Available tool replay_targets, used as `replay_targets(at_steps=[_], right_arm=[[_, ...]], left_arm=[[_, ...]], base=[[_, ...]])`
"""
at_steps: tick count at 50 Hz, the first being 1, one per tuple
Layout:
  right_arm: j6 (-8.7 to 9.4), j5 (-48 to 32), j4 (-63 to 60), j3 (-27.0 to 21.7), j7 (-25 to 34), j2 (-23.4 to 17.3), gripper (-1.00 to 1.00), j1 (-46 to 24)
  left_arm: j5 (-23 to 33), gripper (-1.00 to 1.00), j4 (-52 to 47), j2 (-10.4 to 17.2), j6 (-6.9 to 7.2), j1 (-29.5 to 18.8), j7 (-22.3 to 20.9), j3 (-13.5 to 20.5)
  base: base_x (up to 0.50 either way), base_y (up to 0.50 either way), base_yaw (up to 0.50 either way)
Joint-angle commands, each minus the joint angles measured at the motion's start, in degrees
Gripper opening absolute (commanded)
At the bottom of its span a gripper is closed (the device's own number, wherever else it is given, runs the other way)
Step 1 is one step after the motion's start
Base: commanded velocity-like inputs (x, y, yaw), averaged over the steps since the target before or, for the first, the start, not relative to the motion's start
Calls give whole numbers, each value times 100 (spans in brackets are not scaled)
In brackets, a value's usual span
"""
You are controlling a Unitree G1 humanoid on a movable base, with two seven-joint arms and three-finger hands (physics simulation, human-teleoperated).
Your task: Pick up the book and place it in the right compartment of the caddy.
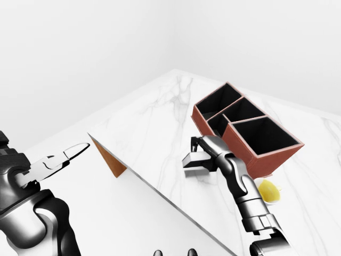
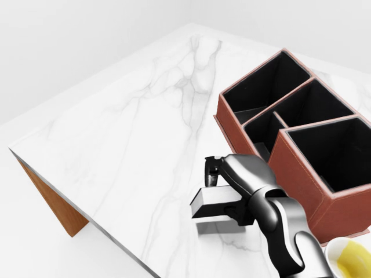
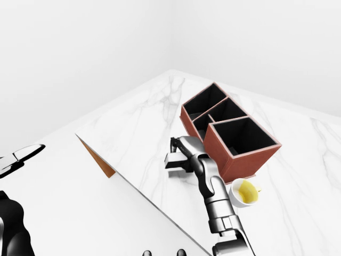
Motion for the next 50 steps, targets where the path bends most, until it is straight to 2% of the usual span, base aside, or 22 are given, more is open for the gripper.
replay_targets(at_steps=[1,15,22,33,36,50], right_arm=[[12,69,-727,-92,135,53,-100,35],[259,184,-1538,-147,524,99,-100,-110],[457,194,-2055,-175,862,112,-100,-212],[624,222,-2466,-228,1167,88,-100,-366],[630,221,-2477,-232,1176,76,-100,-379],[879,285,-2901,-326,1450,-1,-100,-658]], left_arm=[[-1,100,11,-7,-16,11,-10,-4],[-4,100,37,-11,-45,20,-28,0],[-2,100,39,-6,-40,14,-25,-3],[11,100,89,-15,-100,26,-38,-20],[13,100,89,-15,-99,26,-38,-21],[13,100,76,-22,-79,28,-40,-27]], base=[[0,0,0],[0,0,0],[0,0,0],[0,0,0],[0,0,0],[0,0,0]])
